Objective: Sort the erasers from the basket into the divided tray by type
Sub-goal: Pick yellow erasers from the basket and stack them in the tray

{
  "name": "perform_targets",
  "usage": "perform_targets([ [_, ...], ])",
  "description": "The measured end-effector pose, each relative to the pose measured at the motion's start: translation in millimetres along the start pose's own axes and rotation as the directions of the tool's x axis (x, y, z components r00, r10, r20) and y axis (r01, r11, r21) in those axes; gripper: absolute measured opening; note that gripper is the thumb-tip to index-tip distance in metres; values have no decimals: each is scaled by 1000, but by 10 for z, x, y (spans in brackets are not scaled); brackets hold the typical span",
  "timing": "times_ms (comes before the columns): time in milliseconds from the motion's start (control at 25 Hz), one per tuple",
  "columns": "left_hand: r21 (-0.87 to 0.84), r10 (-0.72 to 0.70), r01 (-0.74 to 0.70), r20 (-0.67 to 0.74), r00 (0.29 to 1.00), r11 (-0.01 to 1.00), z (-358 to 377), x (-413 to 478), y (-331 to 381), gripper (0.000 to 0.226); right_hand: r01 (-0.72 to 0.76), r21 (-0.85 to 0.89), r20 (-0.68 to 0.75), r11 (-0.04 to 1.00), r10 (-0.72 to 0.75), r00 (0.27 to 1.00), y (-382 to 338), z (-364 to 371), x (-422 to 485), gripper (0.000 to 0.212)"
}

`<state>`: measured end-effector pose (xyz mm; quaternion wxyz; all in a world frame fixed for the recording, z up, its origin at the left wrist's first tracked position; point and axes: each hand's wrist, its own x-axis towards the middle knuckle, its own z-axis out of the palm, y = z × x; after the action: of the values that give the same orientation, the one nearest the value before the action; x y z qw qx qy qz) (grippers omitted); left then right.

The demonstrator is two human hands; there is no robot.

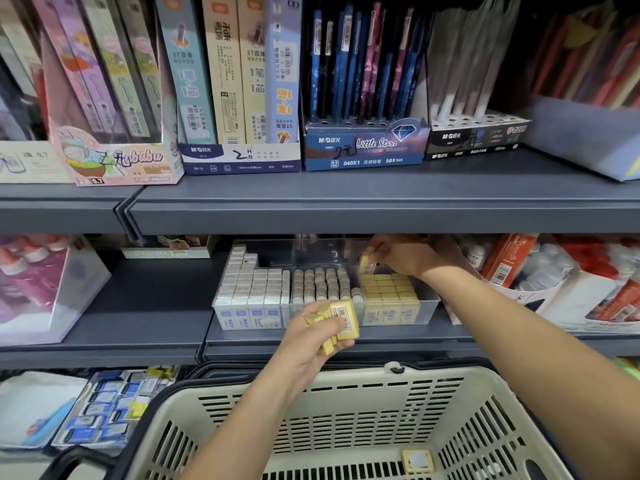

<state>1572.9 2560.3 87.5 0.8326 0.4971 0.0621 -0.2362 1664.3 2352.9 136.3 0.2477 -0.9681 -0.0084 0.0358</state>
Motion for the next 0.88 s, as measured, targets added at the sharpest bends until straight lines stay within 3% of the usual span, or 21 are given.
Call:
perform_targets([
  [280,20,17,-16,-32,999,1000,19,13,-2,30,32,-153,90,988,-18,996,31,150,37,24],
  [400,38,33,-32,-28,999,999,24,20,-3,30,32,-205,-68,978,-47,997,-129,86,-140,26],
  [480,55,48,-47,-18,999,997,24,23,-3,28,80,-87,-102,993,-89,991,-269,47,-355,26],
  [600,77,65,-66,12,998,995,29,13,6,25,159,136,127,978,-177,976,-449,96,-728,18],
  [680,82,75,-77,21,997,994,39,1,3,23,164,201,175,966,-200,964,-461,121,-832,9],
  [880,119,103,-105,21,994,987,24,-13,-25,16,40,347,39,937,-57,998,-285,-194,-660,8],
])
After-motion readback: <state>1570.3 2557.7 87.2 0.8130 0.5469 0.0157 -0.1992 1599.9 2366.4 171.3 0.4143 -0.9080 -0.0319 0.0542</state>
